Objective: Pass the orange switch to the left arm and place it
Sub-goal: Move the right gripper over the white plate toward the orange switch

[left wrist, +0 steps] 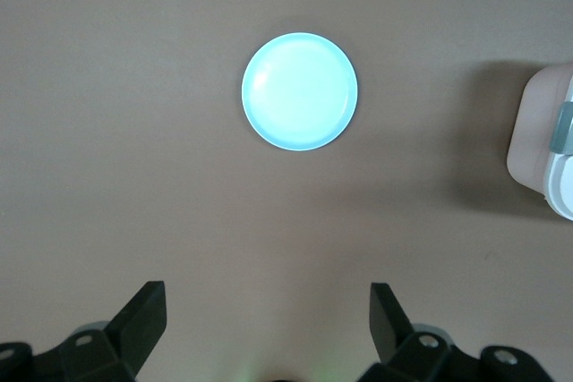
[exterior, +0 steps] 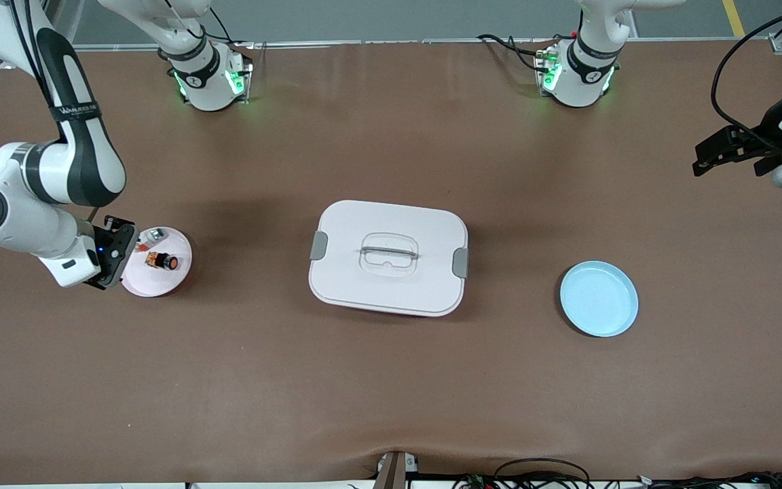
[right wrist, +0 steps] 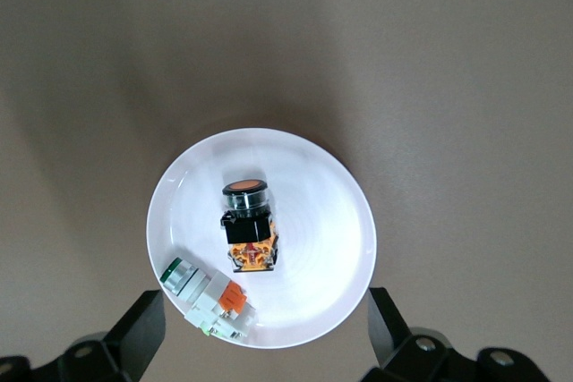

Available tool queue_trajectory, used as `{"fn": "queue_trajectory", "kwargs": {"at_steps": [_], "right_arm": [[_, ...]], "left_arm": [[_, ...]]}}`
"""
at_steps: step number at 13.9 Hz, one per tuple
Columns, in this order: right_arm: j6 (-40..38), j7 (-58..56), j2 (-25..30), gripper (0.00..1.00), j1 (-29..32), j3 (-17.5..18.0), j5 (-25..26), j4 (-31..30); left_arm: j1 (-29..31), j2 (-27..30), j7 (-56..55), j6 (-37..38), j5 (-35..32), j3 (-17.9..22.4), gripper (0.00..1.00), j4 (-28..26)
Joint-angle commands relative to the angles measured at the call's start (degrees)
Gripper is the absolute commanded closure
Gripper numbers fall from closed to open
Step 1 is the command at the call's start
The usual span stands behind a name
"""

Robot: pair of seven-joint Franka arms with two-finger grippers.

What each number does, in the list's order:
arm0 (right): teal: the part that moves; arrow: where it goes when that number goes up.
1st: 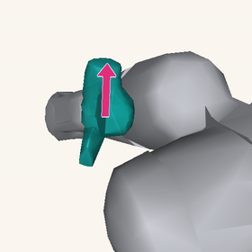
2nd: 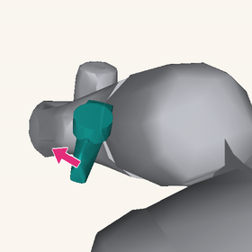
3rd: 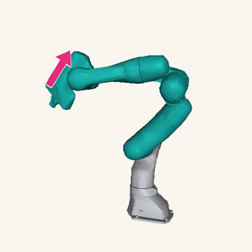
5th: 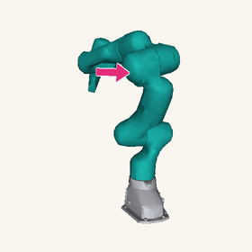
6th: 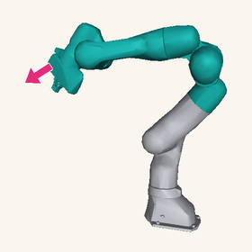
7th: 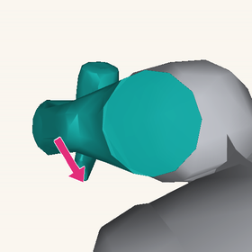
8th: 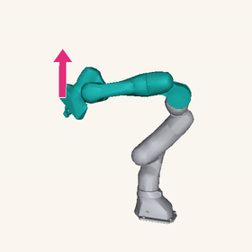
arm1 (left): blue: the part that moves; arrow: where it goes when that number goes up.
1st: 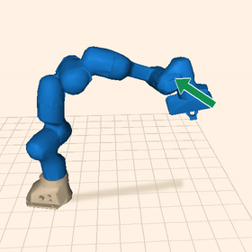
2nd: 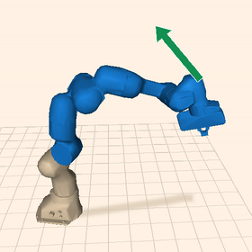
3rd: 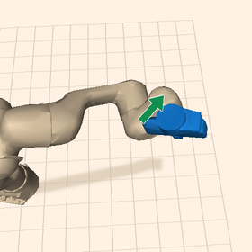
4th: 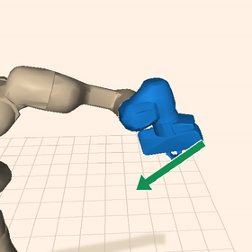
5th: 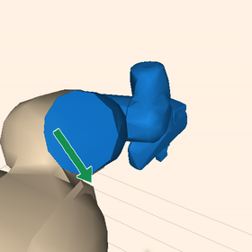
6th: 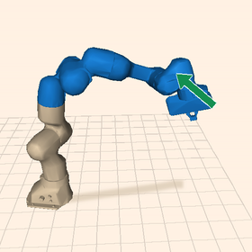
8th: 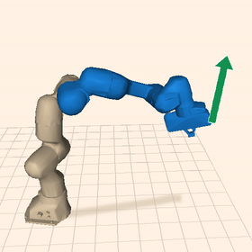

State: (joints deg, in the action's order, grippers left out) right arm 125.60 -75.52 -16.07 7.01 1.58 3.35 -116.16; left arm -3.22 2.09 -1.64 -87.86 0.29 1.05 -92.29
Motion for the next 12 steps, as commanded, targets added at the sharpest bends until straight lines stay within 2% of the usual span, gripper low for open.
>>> {"fn": "queue_trajectory", "kwargs": {"at_steps": [1, 7, 12], "right_arm": [[1.8, -1.6, -1.7, 0.0, 1.2, 0.5, 0.5, -0.6], [18.4, -8.9, -2.0, 0.0, 2.3, 0.6, 0.1, -10.0], [23.6, -12.5, -2.6, 0.0, 2.5, 0.7, 0.1, -12.5]], "left_arm": [[0.1, -0.4, 0.9, 1.1, -0.5, -0.2, 0.0, 1.2], [0.1, -0.4, 0.9, 1.1, -0.6, -0.2, 0.0, 1.2], [0.1, -0.4, 0.9, 1.1, -0.5, -0.2, 0.0, 1.1]]}}
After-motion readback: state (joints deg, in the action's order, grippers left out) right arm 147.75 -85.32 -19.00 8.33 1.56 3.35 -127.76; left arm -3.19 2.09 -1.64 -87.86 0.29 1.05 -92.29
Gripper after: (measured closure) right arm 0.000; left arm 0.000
